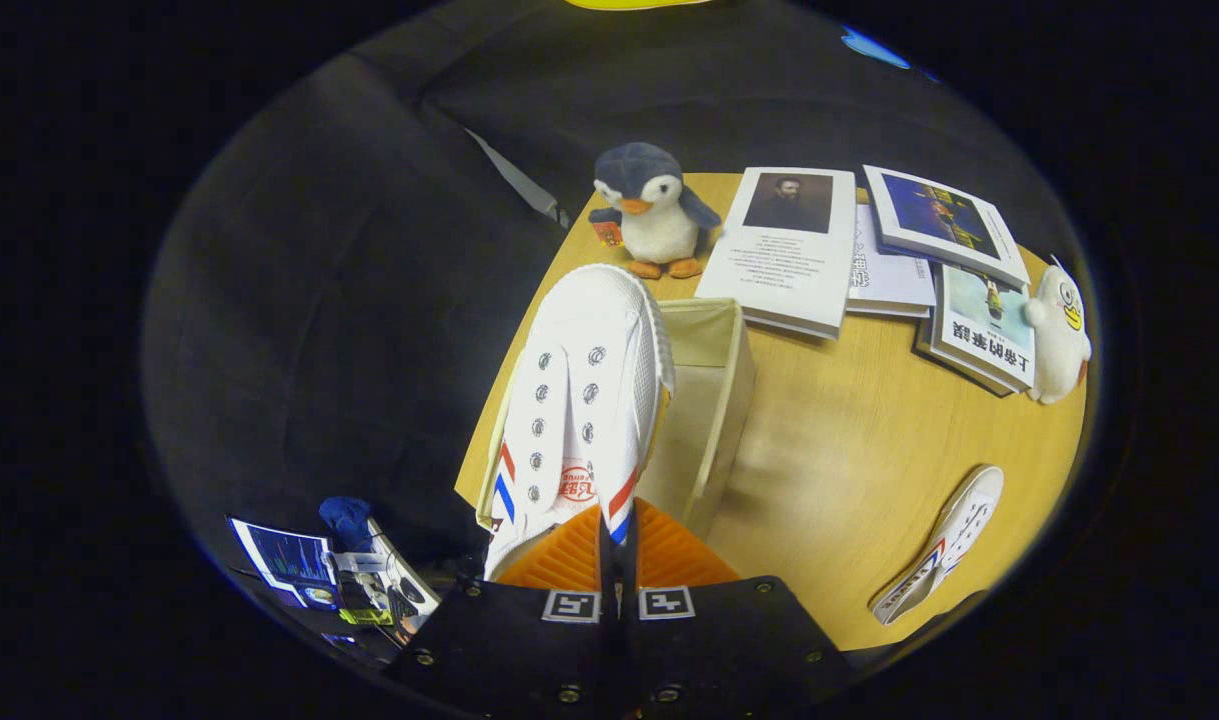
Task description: Open the storage box then place both shoes into the box .Put the left shoe in first, then the right shoe, with the right side of both shoes facing outward in a uniform manner.
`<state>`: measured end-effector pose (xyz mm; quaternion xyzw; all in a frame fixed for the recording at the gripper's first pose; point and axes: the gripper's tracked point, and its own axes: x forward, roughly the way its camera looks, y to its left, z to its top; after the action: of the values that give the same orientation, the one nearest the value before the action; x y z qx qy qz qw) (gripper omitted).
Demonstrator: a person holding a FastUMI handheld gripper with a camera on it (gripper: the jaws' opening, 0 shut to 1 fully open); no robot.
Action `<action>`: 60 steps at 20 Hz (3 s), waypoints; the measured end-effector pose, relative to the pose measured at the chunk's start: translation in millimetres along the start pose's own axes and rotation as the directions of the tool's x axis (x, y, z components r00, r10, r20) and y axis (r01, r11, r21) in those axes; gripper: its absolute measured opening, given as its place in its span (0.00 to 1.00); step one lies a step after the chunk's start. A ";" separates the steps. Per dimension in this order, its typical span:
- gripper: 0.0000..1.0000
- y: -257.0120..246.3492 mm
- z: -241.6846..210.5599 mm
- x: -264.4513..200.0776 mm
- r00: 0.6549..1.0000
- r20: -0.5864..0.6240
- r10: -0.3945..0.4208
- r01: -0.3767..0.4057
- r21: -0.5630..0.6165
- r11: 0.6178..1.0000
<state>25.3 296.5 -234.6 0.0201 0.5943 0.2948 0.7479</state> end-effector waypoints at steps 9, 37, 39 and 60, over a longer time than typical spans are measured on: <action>0.00 20.7 8.7 57.5 0.997 -0.075 -0.034 0.033 -0.015 0.999; 0.96 -1.6 30.9 -17.1 0.994 0.111 0.011 -0.011 0.004 1.000; 0.96 -21.3 23.5 -30.1 0.992 0.126 -0.009 0.006 0.022 1.000; 0.97 -248.8 -100.8 -103.0 0.970 0.131 -0.204 0.158 0.298 0.941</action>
<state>26.0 11.0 -268.3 0.0966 0.5682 0.1332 0.8063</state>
